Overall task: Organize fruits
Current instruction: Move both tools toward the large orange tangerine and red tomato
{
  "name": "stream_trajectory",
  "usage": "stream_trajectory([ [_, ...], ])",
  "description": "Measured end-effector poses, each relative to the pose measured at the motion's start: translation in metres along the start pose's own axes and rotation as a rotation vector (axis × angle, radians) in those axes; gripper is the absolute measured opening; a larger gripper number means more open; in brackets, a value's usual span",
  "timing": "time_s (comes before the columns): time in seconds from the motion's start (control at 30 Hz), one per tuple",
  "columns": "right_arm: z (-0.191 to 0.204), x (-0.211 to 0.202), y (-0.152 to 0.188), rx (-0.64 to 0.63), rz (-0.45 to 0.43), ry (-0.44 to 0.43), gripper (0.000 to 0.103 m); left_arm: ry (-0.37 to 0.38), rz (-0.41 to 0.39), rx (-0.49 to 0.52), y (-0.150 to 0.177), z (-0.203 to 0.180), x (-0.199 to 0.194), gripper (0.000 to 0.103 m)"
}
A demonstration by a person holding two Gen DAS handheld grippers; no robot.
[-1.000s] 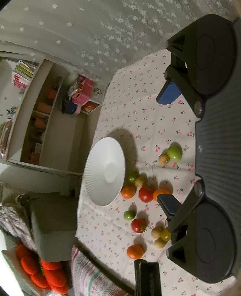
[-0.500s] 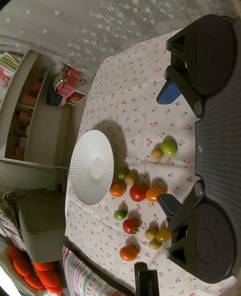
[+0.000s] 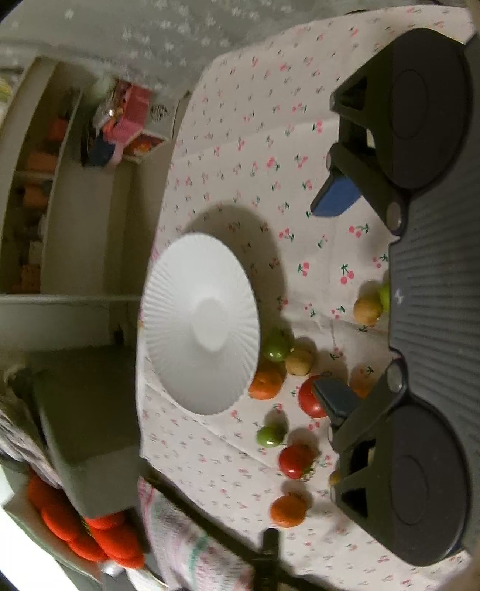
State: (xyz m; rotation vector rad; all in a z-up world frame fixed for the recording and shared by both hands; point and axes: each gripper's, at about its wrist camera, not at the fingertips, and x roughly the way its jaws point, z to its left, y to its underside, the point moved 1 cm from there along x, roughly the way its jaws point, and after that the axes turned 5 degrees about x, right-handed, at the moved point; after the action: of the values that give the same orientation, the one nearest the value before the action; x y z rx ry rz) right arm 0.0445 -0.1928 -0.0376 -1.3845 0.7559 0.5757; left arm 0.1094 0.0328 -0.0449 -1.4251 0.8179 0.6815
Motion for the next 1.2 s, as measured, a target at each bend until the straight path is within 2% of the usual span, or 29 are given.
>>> stream_trajectory([
  [0.23, -0.003, 0.011, -0.002, 0.015, 0.023, -0.093, 0.084, 0.011, 0.04, 0.005, 0.0, 0.003, 0.017, 0.081],
  [0.37, 0.002, 0.016, 0.004, -0.025, 0.04, -0.096, 0.085, 0.036, 0.047, 0.014, 0.007, 0.006, 0.024, 0.079],
  [0.53, -0.012, 0.02, 0.009, 0.017, 0.058, -0.094, 0.085, 0.046, 0.025, 0.059, 0.01, 0.006, 0.026, 0.075],
  [0.57, -0.015, 0.019, 0.008, 0.034, 0.052, -0.098, 0.086, 0.043, 0.022, 0.073, 0.01, 0.005, 0.026, 0.075],
  [0.63, -0.024, 0.015, 0.005, 0.082, 0.037, -0.084, 0.096, 0.032, 0.02, 0.084, 0.009, 0.007, 0.027, 0.075],
  [0.73, -0.034, 0.014, 0.003, 0.1, 0.036, -0.064, 0.098, 0.027, 0.024, 0.061, 0.008, 0.016, 0.03, 0.074],
  [0.83, -0.037, 0.015, 0.005, 0.099, 0.051, -0.066, 0.096, 0.021, 0.018, 0.052, 0.01, 0.018, 0.031, 0.074],
  [1.0, -0.029, 0.024, 0.012, 0.098, 0.091, -0.115, 0.078, 0.03, 0.02, 0.067, 0.01, 0.008, 0.032, 0.074],
  [1.2, -0.023, 0.024, 0.018, 0.069, 0.101, -0.153, 0.078, 0.021, 0.023, 0.065, 0.01, 0.01, 0.034, 0.074],
])
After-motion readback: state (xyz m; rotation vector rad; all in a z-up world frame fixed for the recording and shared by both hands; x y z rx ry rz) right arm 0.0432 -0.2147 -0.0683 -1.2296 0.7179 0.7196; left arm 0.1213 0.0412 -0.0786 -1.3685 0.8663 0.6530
